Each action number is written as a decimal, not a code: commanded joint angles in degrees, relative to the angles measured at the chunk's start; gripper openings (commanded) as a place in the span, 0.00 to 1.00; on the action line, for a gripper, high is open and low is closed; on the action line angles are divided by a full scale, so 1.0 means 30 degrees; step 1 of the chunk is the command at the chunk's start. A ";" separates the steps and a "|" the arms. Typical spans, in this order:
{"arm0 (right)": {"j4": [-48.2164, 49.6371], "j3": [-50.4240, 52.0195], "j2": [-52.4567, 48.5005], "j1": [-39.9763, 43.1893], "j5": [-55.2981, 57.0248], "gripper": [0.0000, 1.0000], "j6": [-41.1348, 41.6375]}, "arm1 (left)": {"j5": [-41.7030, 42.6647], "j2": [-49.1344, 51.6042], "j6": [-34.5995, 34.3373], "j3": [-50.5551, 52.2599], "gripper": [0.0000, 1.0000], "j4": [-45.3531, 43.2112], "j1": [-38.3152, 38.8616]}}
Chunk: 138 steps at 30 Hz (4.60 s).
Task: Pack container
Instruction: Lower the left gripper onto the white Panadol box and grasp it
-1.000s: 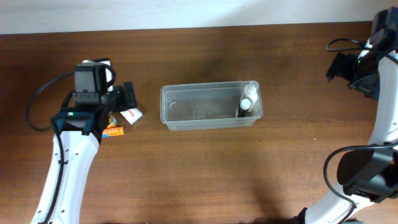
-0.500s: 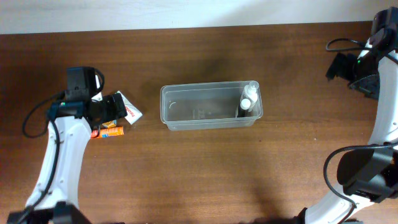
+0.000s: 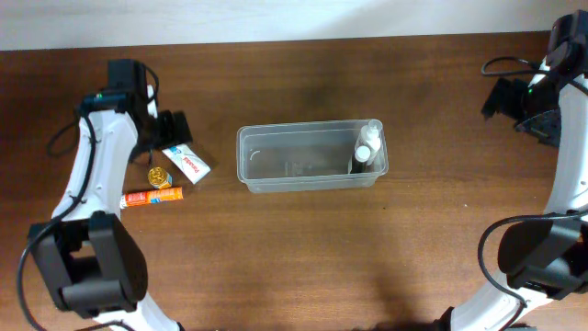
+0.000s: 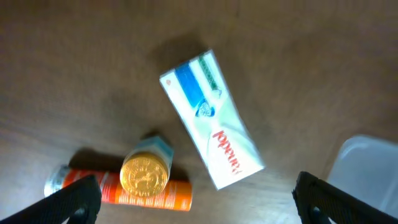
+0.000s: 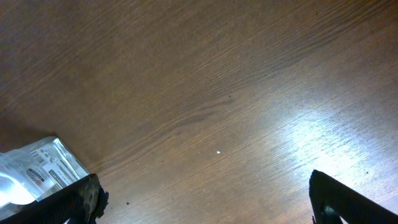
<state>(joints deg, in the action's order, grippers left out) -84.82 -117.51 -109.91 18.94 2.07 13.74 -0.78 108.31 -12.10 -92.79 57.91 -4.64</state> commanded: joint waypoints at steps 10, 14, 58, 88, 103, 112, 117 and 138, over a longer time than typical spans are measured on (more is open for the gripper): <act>0.0058 -0.0007 -0.0044 -0.0044 -0.0036 0.98 0.0240 | 0.0517 0.1515 -0.1479 -0.1749 0.99 0.0306 -0.0044; 0.0058 -0.0007 -0.0044 -0.0044 -0.0036 0.98 0.0240 | 0.0707 0.2229 -0.1537 -0.1749 0.99 0.0313 -0.0044; 0.0058 -0.0007 -0.0044 -0.0044 -0.0036 0.98 0.0240 | 0.1151 0.3738 -0.3118 -0.1741 0.99 0.1071 0.0248; 0.0058 -0.0007 -0.0044 -0.0044 -0.0036 0.99 0.0240 | 0.0087 0.4881 -0.9544 -0.1727 0.99 -0.0313 0.1676; 0.0058 -0.0007 -0.0044 -0.0044 -0.0036 0.99 0.0240 | -0.0670 0.5421 -0.9551 -0.1581 0.99 -0.0277 0.1625; 0.0058 -0.0007 -0.0044 -0.0044 -0.0036 0.98 0.0240 | -0.0678 0.6360 -0.9544 -0.1581 0.99 -0.0131 0.1617; 0.0058 -0.0007 -0.0044 -0.0044 -0.0029 0.98 0.0240 | -0.0889 0.6499 -0.9537 -0.1574 0.99 -0.0124 0.1617; 0.0058 -0.0007 -0.0044 -0.0044 -0.0036 0.98 0.0240 | -0.0678 0.7635 -0.8429 -0.1574 0.64 -0.0372 0.0583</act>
<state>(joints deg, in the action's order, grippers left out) -84.82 -117.51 -109.91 18.94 2.07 13.74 -0.93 128.60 -39.70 -97.47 57.17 -2.24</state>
